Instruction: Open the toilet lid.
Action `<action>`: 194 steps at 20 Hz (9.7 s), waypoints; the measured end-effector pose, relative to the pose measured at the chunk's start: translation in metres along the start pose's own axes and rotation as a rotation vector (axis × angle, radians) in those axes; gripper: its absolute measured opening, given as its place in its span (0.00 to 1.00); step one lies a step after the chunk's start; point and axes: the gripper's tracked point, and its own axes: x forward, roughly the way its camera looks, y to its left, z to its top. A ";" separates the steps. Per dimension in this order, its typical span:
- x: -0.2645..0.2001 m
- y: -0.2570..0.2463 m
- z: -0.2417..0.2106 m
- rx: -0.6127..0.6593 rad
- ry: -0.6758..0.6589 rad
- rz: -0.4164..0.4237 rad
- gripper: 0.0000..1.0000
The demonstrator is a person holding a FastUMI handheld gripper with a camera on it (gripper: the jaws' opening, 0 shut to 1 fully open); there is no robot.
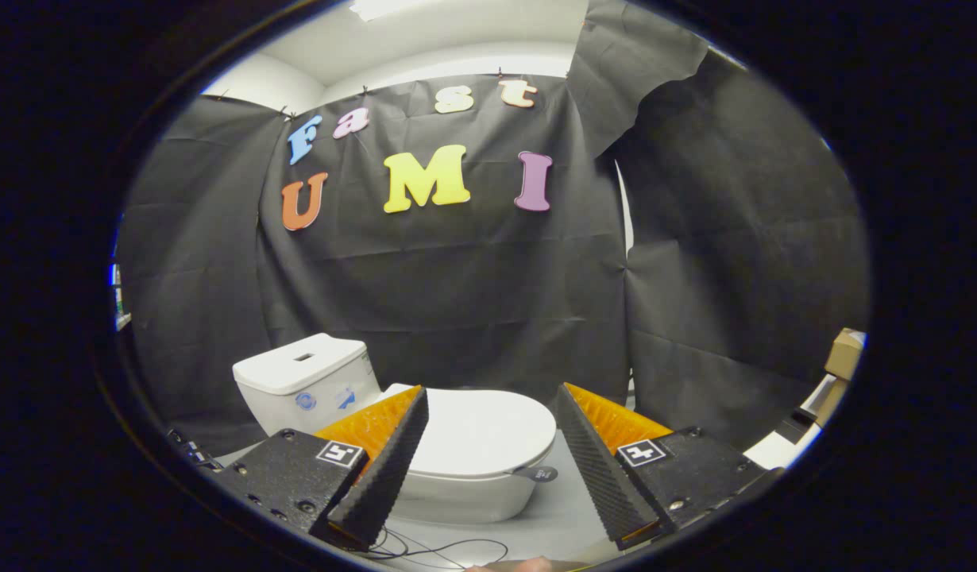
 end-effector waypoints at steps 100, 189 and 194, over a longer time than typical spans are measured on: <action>0.186 -0.082 -0.159 0.947 0.614 -0.053 0.09; 0.169 0.395 0.098 -0.015 0.472 0.264 0.14; 0.173 0.433 0.086 -0.077 0.463 0.278 0.15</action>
